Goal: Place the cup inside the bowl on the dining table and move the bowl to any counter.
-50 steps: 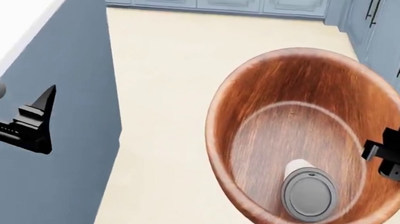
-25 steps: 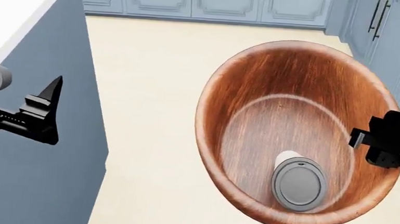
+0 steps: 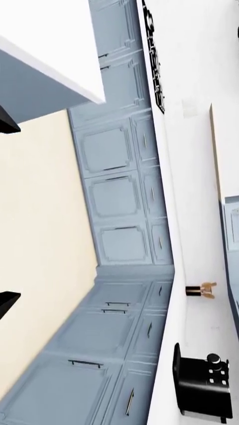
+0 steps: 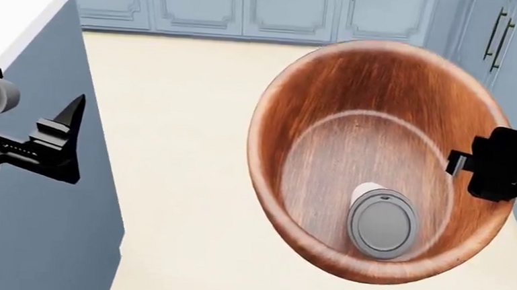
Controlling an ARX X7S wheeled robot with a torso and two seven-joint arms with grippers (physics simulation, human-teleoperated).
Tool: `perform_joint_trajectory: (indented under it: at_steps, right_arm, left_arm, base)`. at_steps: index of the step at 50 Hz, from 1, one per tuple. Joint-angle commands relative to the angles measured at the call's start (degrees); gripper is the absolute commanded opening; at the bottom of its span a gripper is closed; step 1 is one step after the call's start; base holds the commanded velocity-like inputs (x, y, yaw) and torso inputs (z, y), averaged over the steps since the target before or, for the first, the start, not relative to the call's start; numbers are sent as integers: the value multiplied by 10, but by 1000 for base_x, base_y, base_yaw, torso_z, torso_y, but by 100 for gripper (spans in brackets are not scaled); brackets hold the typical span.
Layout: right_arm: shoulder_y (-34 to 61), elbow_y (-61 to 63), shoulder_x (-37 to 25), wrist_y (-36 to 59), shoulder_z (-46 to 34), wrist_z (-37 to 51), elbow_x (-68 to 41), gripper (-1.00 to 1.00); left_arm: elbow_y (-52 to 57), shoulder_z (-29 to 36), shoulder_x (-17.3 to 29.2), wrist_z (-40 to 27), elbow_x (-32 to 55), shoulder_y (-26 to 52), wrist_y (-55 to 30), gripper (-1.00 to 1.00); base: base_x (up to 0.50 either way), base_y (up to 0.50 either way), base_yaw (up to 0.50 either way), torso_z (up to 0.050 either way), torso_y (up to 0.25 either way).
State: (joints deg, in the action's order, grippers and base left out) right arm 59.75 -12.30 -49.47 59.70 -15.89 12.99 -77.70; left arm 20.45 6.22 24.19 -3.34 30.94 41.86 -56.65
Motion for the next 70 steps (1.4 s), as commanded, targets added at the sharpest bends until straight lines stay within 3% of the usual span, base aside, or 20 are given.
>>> perform_joint_trajectory:
  at_steps: [1,18,32,70]
  right_arm:
    - [22,-7,10,0,1,-13,3,-100]
    - [2,-10,16,-22,3,-20,8,-100]
    - [53,-23,20,-2,-5,-21,9,-100]
    - [80,-4,9,36,3,11,-32,-100]
  left_arm:
    - [-5,-2,0,2,-2,-3,3,100]
    - [-16,4,-9,-5,-16,-34,40,100]
    - [-18,13,-10,-8,-26,-49,60,100]
    - [12,1,13,-14,-14,-40,47,100]
  base:
    - [500,-29,0,0,0]
    - [500,-33,0,0,2]
    - [500,-32,0,1,1]
    - [500,-32,0,0,2]
